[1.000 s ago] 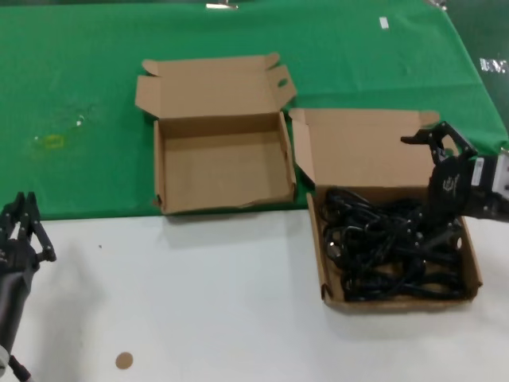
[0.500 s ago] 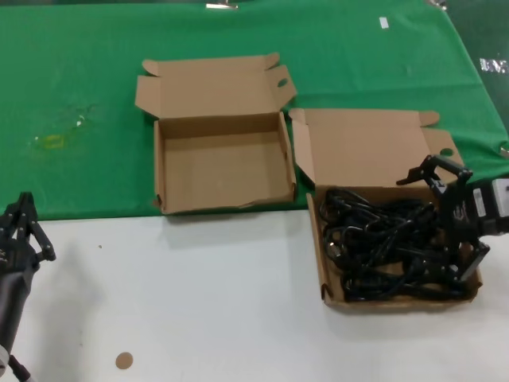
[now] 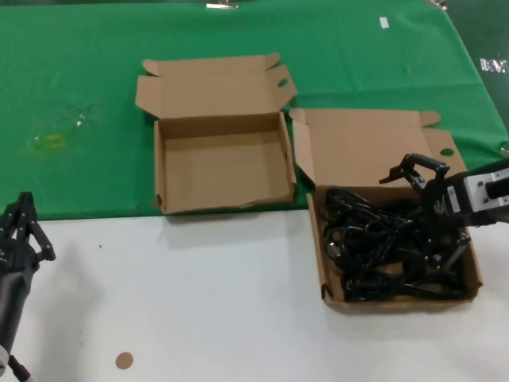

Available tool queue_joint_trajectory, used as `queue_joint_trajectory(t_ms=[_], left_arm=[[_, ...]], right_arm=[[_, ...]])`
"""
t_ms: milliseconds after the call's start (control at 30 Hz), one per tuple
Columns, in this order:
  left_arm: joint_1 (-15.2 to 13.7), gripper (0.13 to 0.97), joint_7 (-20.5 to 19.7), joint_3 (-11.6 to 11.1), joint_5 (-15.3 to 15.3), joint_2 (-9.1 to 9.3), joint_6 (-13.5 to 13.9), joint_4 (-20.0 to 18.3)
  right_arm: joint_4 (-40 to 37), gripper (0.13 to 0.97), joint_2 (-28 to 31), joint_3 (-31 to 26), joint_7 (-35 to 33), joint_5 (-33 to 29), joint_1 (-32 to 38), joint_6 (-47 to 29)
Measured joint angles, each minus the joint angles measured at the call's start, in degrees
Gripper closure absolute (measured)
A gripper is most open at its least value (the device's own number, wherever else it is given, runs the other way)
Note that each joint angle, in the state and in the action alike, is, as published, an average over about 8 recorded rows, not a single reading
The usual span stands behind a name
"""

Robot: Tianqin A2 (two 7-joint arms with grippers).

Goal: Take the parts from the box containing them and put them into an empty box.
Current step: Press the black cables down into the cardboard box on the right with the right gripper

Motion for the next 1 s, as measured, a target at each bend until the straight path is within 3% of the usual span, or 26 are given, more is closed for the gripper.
queue_joint_trajectory(t_ms=[133, 433, 733, 1000], left_arm=[[0.0, 0.945, 0.0, 0.0, 0.0, 0.0, 0.0, 0.0], [0.0, 0.945, -0.01, 0.0, 0.0, 0.0, 0.0, 0.0], [0.0, 0.945, -0.02, 0.0, 0.01, 0.0, 0.0, 0.0], [0.0, 0.945, -0.02, 0.0, 0.01, 0.0, 0.0, 0.0]], right_arm=[[-1.42, 0.153, -0.74, -0.64, -0.57, -1.0, 0.74, -0.21], [-4.52, 0.249, -2.06, -1.29, -1.94, -2.56, 2.1, 0.2], [-5.22, 0.416, -2.35, -1.53, -2.03, -3.47, 2.22, 0.47], [-4.77, 0.64, -2.27, -1.44, -1.47, -3.68, 2.1, 0.35]])
